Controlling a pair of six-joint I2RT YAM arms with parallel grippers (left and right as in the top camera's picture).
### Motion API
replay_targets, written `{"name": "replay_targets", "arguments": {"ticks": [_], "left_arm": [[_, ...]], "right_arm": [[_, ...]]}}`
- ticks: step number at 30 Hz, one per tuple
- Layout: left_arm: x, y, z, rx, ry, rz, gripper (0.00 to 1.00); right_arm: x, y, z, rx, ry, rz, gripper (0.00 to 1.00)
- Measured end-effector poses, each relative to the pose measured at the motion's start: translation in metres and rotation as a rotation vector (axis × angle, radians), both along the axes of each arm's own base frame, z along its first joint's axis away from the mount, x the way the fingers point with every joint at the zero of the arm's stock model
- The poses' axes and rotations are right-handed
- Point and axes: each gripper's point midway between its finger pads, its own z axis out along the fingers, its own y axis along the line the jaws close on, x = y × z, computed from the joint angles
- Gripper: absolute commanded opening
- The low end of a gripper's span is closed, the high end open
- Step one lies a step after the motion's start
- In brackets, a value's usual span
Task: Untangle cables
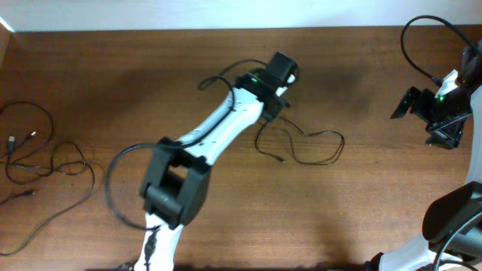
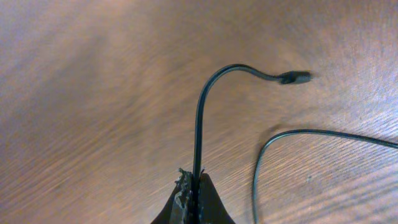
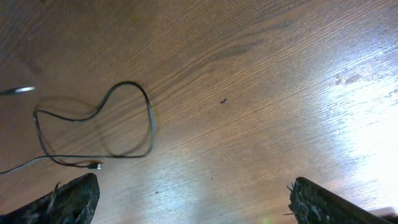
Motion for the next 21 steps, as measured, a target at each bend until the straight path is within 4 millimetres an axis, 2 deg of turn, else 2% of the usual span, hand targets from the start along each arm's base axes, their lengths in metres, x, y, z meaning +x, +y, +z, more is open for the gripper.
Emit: {"name": "replay_targets", "arguments": {"ticks": [1,2,3,5,6,7,8,9,10,11,12,13,15,18,21], "left_arm": [[0.007,0.016,0.031,-0.044,-0.040,0.054,0.00],[0.011,0.022,0.043,-0.078,-0.045,0.075,0.00],[0.004,0.021,0.042,-0.145,0.014,0.062,0.00],[-0.025,0.002,0.025,-0.210,0.161,0.000,0.00],[-0.043,-0.002,0.007,-0.200,0.252,0.006,0.00],[-0.059,0.005,-0.008,-0.161,0.331,0.065,0.00],[-0.077,0.024,-0.026,-0.085,0.413,0.187,0.05],[-0.084,0.043,-0.038,-0.022,0.442,0.320,0.13],[-0.081,0.059,-0.041,0.008,0.424,0.433,0.23],[-0.077,0.066,-0.041,0.011,0.403,0.487,0.32],[-0.074,0.068,-0.041,0.010,0.391,0.504,0.36],[-0.062,0.063,-0.042,-0.027,0.341,0.521,0.42],[-0.053,0.057,-0.051,-0.065,0.306,0.509,0.50],[-0.058,0.049,-0.073,-0.098,0.331,0.444,0.52],[-0.056,0.045,-0.083,-0.124,0.321,0.429,0.51]], "right_arm": [[0.000,0.000,0.000,0.000,0.000,0.000,0.99],[0.000,0.000,0.000,0.000,0.000,0.000,0.99],[0.000,0.000,0.000,0.000,0.000,0.000,0.99],[0.000,0.000,0.000,0.000,0.001,0.000,0.99],[0.000,0.000,0.000,0.000,0.000,0.004,0.99],[-0.001,0.000,0.000,-0.001,0.001,0.014,0.99],[-0.001,0.000,0.000,0.000,0.002,0.018,0.99],[-0.002,0.001,0.000,0.000,0.004,0.020,0.99],[-0.002,0.001,0.000,0.000,0.003,0.021,0.99],[-0.002,0.001,0.000,0.000,0.003,0.022,0.99],[-0.002,0.001,0.000,0.000,0.003,0.021,0.99],[-0.002,0.001,0.000,0.000,0.003,0.022,0.99],[-0.002,0.001,0.000,0.000,0.003,0.022,0.99],[-0.002,0.001,0.000,0.000,0.003,0.022,0.99],[-0.002,0.001,0.000,0.000,0.003,0.022,0.99]]}}
